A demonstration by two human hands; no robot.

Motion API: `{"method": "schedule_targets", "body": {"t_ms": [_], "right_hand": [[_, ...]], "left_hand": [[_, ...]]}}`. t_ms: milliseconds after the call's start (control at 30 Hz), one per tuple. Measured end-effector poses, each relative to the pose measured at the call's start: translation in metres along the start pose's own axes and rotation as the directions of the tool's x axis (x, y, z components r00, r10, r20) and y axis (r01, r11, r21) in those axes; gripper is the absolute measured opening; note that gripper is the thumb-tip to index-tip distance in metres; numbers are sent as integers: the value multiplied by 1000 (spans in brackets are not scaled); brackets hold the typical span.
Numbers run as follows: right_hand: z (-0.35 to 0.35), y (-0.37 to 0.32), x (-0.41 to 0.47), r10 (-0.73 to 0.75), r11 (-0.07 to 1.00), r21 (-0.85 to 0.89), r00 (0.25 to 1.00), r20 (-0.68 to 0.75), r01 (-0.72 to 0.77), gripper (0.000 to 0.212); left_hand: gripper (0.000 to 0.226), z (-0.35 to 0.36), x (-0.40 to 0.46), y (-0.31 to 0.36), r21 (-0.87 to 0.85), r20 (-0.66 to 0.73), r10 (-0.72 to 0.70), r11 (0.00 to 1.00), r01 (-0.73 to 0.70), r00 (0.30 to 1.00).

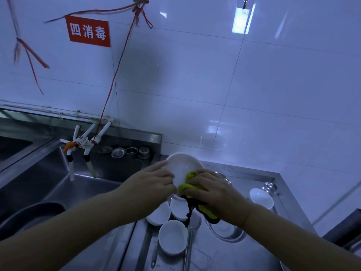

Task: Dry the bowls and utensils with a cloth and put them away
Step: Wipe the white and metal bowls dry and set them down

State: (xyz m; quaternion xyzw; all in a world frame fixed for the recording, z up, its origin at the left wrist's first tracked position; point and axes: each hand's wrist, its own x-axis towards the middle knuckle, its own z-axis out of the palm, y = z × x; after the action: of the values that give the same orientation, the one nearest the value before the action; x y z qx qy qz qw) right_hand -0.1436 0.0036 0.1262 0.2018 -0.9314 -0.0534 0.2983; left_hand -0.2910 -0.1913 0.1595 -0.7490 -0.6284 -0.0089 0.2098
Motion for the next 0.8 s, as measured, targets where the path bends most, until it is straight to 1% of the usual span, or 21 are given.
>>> {"method": "schedule_targets", "body": {"t_ms": [67,100,133,167,200,233,267,300,333,367,400,433,467,533,600,667,733,800], "right_hand": [[-1,-1,-4,24,999,34,1000,5,-24,26],[-2,-2,-6,59,996,65,998,-18,-58,29],[-3,-3,-9,119,987,111,991,-66,-112,31],[-6,-4,-12,208,969,167,968,-139,-184,32],[-9,-4,-14,315,937,226,924,-219,-266,34],[-12,-4,-14,418,896,283,864,-280,-342,38],[-14,-5,-11,493,858,328,812,-311,-395,42],[-14,-7,-7,533,834,355,783,-321,-422,46],[-11,-10,-2,546,825,370,775,-320,-428,49],[-8,-15,4,546,822,382,776,-316,-423,51],[-4,-21,10,549,818,392,776,-312,-421,53],[-1,-26,16,559,810,401,769,-310,-427,54],[0,-31,19,568,804,407,762,-311,-433,55],[0,-40,20,557,813,402,763,-328,-420,49],[0,-45,18,488,859,357,797,-357,-366,36],[4,-48,18,429,899,271,815,-390,-344,30],[6,-45,24,448,892,271,778,-440,-361,27],[1,-41,32,528,846,357,718,-454,-396,25]], "left_hand": [[24,0,2,3,-49,51,-13,999,16,999],[19,-1,2,4,-87,55,-63,994,68,997],[13,-1,-1,4,-194,72,-155,967,166,985],[9,1,-3,5,-347,87,-267,895,281,960],[8,3,-6,6,-542,134,-377,746,386,917],[7,4,-7,8,-722,219,-458,518,459,861],[7,6,-6,9,-839,277,-522,277,468,807],[11,8,-4,12,-900,331,-563,54,433,757],[19,11,0,15,-921,370,-583,-128,367,723],[27,14,6,19,-916,400,-587,-275,290,704],[30,15,12,23,-900,411,-588,-383,207,697],[29,15,19,27,-878,413,-593,-460,129,691],[27,15,25,29,-859,409,-598,-508,69,689],[30,15,33,31,-831,400,-600,-556,-2,693],[34,15,37,33,-813,386,-575,-581,-28,721],[32,14,38,36,-809,365,-547,-586,-33,753],[24,13,39,38,-835,333,-549,-550,-31,767],[17,10,39,41,-861,311,-560,-509,-23,768]]}}
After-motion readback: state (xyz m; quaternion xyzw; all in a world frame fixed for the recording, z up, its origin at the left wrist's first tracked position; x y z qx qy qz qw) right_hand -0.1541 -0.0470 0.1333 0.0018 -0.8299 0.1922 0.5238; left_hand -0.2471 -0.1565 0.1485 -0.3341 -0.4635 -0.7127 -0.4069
